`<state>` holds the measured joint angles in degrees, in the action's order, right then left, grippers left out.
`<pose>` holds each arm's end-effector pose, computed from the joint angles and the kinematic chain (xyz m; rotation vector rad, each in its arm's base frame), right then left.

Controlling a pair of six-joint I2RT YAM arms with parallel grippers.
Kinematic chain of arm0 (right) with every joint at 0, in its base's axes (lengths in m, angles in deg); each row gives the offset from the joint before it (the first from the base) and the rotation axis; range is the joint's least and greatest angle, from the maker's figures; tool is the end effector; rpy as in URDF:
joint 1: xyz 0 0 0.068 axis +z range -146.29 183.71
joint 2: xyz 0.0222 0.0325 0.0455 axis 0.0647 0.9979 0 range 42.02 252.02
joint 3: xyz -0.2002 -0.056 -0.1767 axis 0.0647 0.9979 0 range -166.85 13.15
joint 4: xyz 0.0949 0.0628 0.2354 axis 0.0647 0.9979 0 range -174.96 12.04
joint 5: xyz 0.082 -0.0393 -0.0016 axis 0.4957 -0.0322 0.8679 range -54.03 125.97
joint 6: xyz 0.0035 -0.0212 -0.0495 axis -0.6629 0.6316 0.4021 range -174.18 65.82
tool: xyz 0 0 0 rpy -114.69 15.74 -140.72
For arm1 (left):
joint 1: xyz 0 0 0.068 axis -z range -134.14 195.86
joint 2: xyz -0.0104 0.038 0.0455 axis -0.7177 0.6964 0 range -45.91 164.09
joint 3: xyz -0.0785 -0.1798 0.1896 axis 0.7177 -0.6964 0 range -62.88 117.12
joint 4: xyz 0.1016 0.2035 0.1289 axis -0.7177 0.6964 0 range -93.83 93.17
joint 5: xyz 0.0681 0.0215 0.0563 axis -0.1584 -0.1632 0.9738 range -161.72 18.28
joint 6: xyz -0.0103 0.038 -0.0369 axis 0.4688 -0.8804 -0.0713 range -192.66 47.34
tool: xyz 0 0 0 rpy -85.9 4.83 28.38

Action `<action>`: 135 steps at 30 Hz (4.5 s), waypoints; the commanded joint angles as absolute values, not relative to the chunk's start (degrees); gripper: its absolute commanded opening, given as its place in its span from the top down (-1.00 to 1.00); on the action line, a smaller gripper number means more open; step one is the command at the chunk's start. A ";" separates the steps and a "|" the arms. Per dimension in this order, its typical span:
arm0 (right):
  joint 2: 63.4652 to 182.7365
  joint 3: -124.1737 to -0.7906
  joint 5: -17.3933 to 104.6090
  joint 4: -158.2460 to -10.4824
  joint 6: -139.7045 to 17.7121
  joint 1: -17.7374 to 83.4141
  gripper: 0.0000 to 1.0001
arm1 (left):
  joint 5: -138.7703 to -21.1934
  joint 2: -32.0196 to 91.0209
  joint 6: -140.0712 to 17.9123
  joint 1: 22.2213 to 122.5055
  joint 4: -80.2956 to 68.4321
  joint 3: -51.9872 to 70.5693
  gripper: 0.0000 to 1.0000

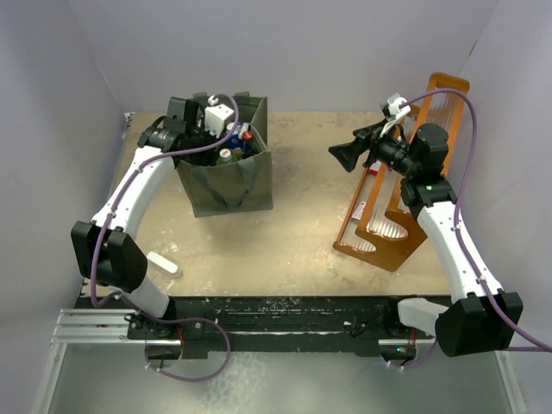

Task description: Place the beverage into the canvas bag

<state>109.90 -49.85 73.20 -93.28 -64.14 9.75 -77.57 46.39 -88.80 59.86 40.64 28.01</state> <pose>0.2683 0.0500 0.4032 -0.4766 1.4914 0.7096 0.3418 -0.0890 0.3527 0.6630 2.2738 -0.1028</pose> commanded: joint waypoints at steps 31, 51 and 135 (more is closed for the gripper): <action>110.23 -50.38 75.13 -96.43 -65.21 9.64 -0.96 | -79.06 50.55 -95.99 59.48 40.88 26.91 0.53; 110.27 -50.31 74.97 -96.39 -65.03 9.60 -0.96 | -81.00 49.52 -94.98 59.43 42.98 28.94 -0.19; 98.87 -69.53 40.68 -58.47 -44.01 9.51 -1.00 | -90.99 7.50 -75.16 44.58 16.53 13.05 -0.98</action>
<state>101.70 -71.40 41.03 -56.78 -43.07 9.73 -88.28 8.09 -77.11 45.11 19.50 12.69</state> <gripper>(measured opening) 0.998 0.991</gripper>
